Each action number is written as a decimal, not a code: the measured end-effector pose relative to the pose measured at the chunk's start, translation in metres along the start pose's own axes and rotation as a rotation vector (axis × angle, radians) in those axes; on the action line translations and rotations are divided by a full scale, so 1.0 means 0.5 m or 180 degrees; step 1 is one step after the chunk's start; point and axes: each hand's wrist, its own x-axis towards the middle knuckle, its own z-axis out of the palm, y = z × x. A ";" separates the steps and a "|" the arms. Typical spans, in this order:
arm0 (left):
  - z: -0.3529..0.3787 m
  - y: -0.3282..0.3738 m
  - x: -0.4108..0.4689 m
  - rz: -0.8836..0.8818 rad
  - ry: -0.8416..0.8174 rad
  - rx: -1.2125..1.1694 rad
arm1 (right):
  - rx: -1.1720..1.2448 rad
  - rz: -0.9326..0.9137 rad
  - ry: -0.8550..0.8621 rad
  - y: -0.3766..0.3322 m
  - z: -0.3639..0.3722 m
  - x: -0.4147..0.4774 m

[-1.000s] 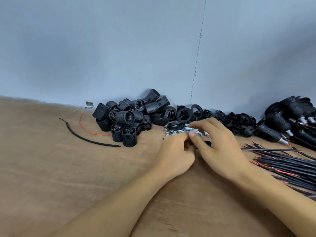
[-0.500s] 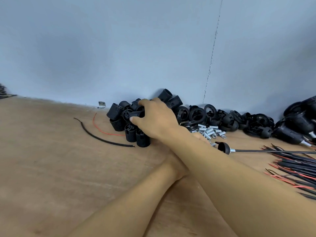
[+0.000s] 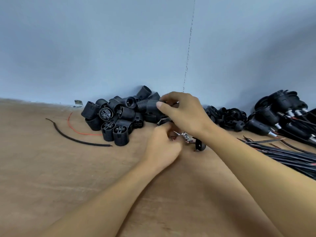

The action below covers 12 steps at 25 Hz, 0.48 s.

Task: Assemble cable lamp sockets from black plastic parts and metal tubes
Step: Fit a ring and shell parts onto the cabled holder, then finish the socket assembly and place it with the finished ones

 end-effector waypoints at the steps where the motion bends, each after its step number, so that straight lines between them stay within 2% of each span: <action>1: -0.001 -0.001 0.003 -0.0057 0.0215 -0.0155 | 0.0000 0.0088 -0.0070 0.024 -0.027 -0.014; 3: -0.002 -0.001 0.004 -0.0178 0.0538 -0.0499 | 0.0067 0.0266 -0.0188 0.065 -0.065 -0.039; 5: -0.001 -0.001 0.006 -0.0364 0.0599 -0.0940 | 0.0148 0.0363 -0.0336 0.098 -0.088 -0.061; 9: -0.005 -0.001 0.005 -0.0413 0.0285 -0.1168 | 0.0450 0.0344 -0.0398 0.137 -0.097 -0.086; 12: -0.008 -0.011 0.008 -0.0417 -0.0047 -0.0943 | 0.0475 0.0270 -0.0372 0.150 -0.095 -0.091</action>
